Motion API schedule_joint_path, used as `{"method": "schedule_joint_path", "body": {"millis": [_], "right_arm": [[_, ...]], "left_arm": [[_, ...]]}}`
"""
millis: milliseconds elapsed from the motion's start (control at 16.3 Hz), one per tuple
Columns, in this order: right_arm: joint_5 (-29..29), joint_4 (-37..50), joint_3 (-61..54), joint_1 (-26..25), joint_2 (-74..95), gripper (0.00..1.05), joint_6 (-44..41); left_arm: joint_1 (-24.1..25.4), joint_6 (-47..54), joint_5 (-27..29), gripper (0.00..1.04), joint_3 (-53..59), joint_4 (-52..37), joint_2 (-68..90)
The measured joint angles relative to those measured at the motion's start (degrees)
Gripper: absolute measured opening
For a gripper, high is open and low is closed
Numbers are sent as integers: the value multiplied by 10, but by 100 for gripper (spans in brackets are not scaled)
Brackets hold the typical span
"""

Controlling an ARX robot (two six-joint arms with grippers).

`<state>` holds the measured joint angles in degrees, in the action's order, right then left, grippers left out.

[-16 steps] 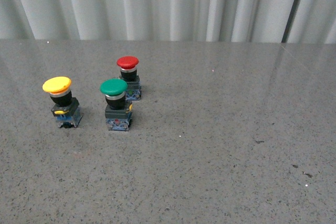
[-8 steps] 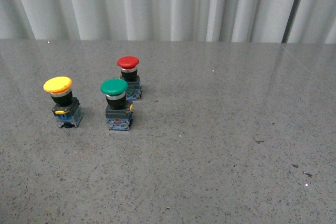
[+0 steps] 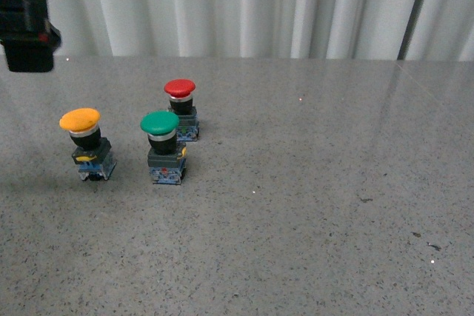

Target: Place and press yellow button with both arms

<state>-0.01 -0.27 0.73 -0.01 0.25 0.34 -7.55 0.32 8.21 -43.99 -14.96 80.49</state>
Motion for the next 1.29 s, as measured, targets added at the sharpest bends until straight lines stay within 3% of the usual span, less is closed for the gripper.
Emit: {"method": "schedule_joint_path", "body": {"millis": [246,491,737,798,921,1289], "right_arm": [[0,0,0,0,0,98,0],[0,0,0,0,0,98,0],[0,0,0,0,0,98,0],[0,0,0,0,0,98,0],[0,0,0,0,0,98,0],[0,0,0,0,0,98,0]], "left_arm": [[-32,-11,-16,98,-39,51,93],[-30,-14,-14,98,-43,45,132],[-31,-14,-5,55,-42,41,132],[-35,-14,-2,39,-42,43,131],[-39,-11,3,35,-42,53,113],[-75,-5,10,34,-78,91,24]]}}
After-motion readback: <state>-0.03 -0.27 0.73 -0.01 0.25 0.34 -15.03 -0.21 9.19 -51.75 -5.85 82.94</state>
